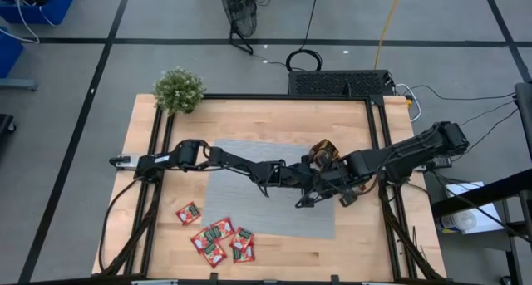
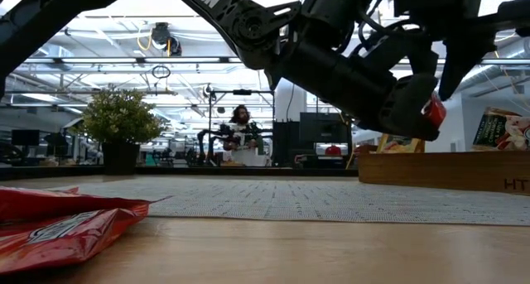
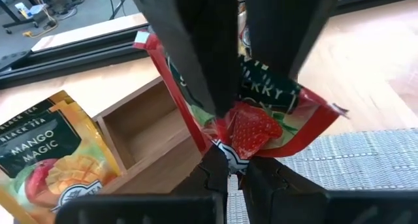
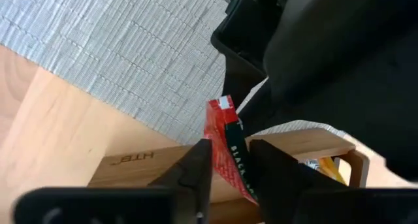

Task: Pick & Place Tea
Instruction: Put the red tea bag into the middle section of the wooden organizer

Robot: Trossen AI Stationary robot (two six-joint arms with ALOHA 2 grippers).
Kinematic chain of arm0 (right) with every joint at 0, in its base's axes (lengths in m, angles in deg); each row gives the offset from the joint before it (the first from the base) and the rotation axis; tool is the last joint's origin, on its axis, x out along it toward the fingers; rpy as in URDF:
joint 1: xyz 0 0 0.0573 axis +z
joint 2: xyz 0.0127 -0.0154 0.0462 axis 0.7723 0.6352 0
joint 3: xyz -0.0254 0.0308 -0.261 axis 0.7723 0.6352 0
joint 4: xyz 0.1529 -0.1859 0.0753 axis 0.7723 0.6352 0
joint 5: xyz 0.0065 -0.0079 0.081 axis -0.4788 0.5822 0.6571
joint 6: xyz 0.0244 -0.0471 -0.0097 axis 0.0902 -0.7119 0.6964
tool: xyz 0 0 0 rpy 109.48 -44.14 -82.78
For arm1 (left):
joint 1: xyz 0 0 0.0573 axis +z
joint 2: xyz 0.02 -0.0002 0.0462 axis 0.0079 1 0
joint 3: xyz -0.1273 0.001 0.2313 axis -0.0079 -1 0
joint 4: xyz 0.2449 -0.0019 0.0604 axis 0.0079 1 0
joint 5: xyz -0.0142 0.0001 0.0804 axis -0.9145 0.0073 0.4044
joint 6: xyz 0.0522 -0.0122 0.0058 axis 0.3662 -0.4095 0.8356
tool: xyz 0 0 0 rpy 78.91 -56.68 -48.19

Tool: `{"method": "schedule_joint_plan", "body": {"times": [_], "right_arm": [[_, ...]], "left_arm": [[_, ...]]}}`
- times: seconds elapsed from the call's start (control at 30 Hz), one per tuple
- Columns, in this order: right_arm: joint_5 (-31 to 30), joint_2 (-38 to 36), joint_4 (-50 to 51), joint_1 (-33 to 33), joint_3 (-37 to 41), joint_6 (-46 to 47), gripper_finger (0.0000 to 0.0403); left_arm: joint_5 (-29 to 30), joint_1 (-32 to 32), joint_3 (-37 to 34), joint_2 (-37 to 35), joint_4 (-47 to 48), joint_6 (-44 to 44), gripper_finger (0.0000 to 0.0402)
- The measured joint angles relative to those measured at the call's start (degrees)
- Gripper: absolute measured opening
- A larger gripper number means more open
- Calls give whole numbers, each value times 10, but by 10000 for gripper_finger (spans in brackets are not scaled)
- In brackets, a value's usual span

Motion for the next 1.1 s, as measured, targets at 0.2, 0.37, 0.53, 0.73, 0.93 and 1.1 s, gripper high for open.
{"method": "schedule_joint_plan", "body": {"times": [0.2, 0.37, 0.53, 0.73, 0.93, 1.1], "right_arm": [[0, -4, 8, 0, 0, -17, 7], [-79, -3, 74, 11, 0, -21, 1], [-148, -9, 160, 20, 1, 9, 1], [-183, -10, 221, 20, 2, 21, 1], [-210, -10, 204, 21, 21, -74, 0], [-268, -1, 195, 40, 77, -225, 0]], "left_arm": [[0, 0, 0, 0, -1, -5, 25], [4, 2, 0, 0, -3, -29, 26], [11, 5, 2, -2, -7, -46, 40], [2, 2, -1, 2, 12, -48, 70], [7, 5, 0, -1, 13, -48, 77], [6, 3, 0, -1, 10, -48, 78]]}}
